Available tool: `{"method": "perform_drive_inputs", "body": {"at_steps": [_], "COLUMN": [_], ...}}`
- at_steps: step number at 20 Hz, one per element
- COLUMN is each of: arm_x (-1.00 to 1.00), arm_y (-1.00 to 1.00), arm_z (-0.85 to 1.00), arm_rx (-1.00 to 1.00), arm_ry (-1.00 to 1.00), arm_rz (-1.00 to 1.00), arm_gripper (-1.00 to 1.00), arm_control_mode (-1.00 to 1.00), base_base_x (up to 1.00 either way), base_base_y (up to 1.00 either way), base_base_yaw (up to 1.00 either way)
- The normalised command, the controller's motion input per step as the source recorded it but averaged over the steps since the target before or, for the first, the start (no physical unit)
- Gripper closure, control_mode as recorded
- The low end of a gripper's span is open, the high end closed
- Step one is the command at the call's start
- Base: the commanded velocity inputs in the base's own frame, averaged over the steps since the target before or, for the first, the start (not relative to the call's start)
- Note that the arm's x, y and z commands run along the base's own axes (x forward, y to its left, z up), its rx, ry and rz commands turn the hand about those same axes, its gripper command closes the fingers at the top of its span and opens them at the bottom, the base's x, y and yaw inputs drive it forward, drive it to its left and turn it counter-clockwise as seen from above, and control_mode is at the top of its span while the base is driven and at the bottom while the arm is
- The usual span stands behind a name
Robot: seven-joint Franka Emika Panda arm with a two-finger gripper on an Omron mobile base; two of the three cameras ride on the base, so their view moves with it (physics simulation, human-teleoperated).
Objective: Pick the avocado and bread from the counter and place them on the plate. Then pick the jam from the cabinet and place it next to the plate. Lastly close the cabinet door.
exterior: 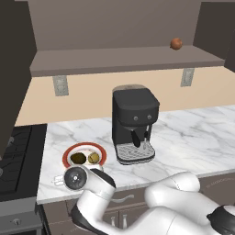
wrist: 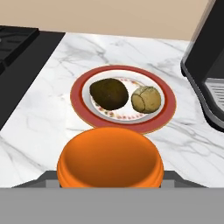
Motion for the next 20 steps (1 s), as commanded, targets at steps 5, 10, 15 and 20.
{"method": "perform_drive_inputs", "body": {"at_steps": [5, 10, 15, 20], "arm_x": [0.10, 0.09, 0.08, 0.10], "arm_y": [0.00, 0.05, 0.15, 0.19], "arm_z": [-0.13, -0.08, -0.08, -0.05], "arm_rx": [0.01, 0.01, 0.01, 0.01], "arm_ry": [0.00, 0.00, 0.00, 0.00], "arm_rz": [0.00, 0.00, 0.00, 0.00], "arm_gripper": [1.00, 1.00, 1.00, 1.00], "arm_control_mode": [-1.00, -1.00, -1.00, -1.00], "base_base_x": [0.00, 0.00, 0.00, 0.00], "base_base_y": [0.00, 0.00, 0.00, 0.00], "base_base_yaw": [0.00, 0.00, 0.00, 0.00]}}
